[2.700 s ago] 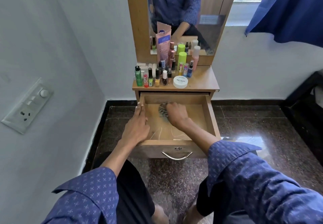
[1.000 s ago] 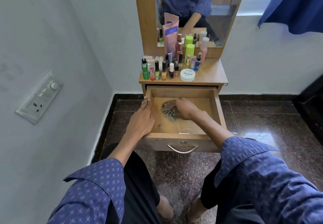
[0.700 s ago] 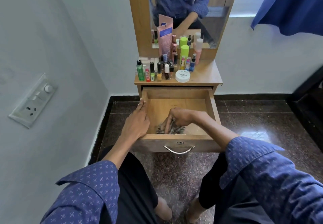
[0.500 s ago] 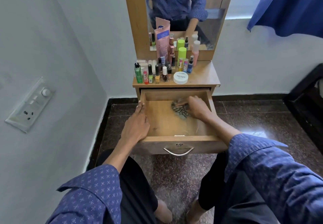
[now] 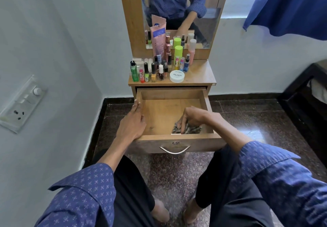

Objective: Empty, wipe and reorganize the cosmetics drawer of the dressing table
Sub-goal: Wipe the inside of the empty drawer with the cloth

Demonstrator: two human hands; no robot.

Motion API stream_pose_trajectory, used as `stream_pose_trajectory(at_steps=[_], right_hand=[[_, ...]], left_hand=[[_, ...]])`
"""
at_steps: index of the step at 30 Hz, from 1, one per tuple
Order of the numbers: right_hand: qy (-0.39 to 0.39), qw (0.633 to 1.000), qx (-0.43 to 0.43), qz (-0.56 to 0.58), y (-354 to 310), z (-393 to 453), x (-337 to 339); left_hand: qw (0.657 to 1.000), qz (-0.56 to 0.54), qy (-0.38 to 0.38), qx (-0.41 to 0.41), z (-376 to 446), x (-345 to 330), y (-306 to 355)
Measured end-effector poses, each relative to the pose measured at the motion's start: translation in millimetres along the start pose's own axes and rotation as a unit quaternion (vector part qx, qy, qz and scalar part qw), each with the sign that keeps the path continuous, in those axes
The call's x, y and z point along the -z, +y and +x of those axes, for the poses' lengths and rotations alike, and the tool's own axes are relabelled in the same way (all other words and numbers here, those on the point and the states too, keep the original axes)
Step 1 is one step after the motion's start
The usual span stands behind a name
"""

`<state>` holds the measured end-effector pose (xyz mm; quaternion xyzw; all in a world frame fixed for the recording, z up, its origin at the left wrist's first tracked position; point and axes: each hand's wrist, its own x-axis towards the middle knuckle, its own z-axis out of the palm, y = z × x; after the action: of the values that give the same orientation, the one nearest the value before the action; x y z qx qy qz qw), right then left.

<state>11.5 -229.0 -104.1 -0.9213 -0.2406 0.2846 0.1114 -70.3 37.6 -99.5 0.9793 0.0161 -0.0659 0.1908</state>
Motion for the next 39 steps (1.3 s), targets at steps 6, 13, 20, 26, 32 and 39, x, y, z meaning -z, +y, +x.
stream_pose_trajectory(at_steps=[6,13,20,26,32,39], right_hand=[[0.264,0.960,-0.083,-0.034,10.5,1.4,7.8],[0.189,0.977,-0.100,-0.021,12.2,-15.5,-6.8],[0.111,0.983,-0.147,-0.021,-1.4,-34.0,-12.6],[0.182,0.968,-0.155,-0.071,-9.6,-10.3,17.5],[0.234,0.938,-0.081,-0.244,-2.0,-2.2,16.2],[0.200,0.910,-0.101,-0.350,-2.6,3.7,25.2]], left_hand=[[1.000,0.015,0.006,-0.003,1.1,-1.8,-0.6],[1.000,0.006,0.014,-0.006,4.9,-4.6,-5.8],[1.000,0.001,0.012,0.003,3.2,-4.6,-4.8],[1.000,0.002,0.012,0.001,3.7,-4.6,-3.9],[1.000,0.001,0.015,-0.003,6.1,-6.5,-6.9],[1.000,-0.011,0.015,-0.009,5.1,-7.1,-9.7]])
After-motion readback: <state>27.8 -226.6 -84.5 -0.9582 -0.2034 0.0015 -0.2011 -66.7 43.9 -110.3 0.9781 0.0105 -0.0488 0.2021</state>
